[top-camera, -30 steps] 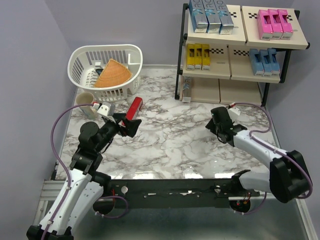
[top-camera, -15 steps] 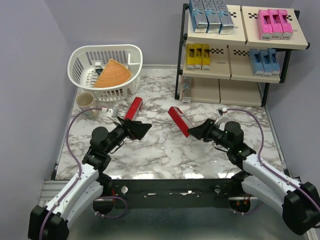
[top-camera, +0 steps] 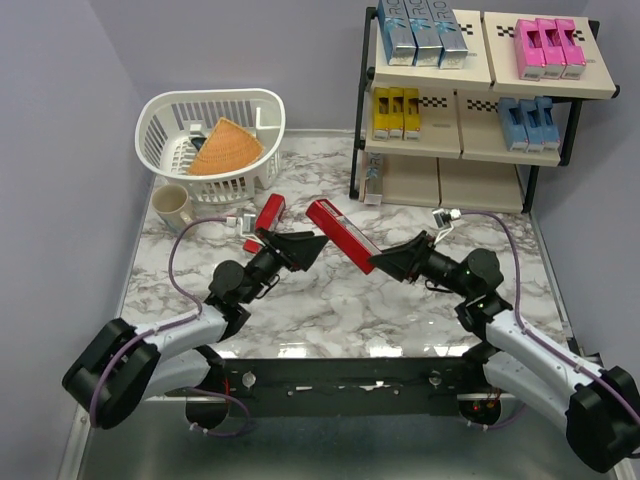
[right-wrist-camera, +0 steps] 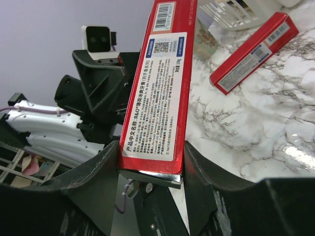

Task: Place and organize the toothpastes onto the shelf
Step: Pick up the toothpaste from the center of the board.

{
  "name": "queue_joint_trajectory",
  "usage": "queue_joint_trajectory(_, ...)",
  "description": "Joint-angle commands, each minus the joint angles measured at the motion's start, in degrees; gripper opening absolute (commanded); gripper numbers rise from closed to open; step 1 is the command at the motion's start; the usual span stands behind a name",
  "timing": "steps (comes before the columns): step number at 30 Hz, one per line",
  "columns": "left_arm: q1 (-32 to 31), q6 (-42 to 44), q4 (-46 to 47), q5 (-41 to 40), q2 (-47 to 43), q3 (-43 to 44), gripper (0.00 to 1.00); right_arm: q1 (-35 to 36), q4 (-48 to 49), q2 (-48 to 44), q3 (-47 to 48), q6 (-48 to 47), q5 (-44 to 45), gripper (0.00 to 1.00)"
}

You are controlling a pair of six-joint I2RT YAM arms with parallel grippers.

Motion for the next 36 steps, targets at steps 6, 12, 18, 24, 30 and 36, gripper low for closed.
queue_joint_trajectory(6, -1.6, -5.1, 36.2, -5.4, 20.3, 2.1, 0.99, 0.5, 10.1, 1.7, -0.2, 6.3, -4.6, 0.44)
queue_joint_trajectory(12, -3.1, 2.5, 36.2, -2.5, 18.9, 5.4, 0.99, 0.5, 10.0, 2.3, -0.4, 7.3, -4.6, 0.44)
queue_joint_trajectory(18, -3.0, 0.9, 36.1, -3.3, 19.0, 6.3, 0.99, 0.5, 11.2, 3.1, -0.3, 8.2, -5.1, 0.44)
queue_joint_trajectory(24, -3.1, -1.6, 36.2, -3.1, 21.3, 8.1, 0.99, 0.4, 14.7, 5.4, 0.2, 11.2, -7.0, 0.44)
queue_joint_trajectory(30, -3.1, -2.1, 36.2, -4.3, 20.3, 9.0, 0.99, 0.5, 15.0, 6.2, 0.1, 12.6, -7.5, 0.44)
queue_joint_trajectory(36, -3.1, -4.4, 36.2, -4.8, 18.2, 7.8, 0.98, 0.5, 9.9, 7.5, 0.6, 11.3, -6.4, 0.49)
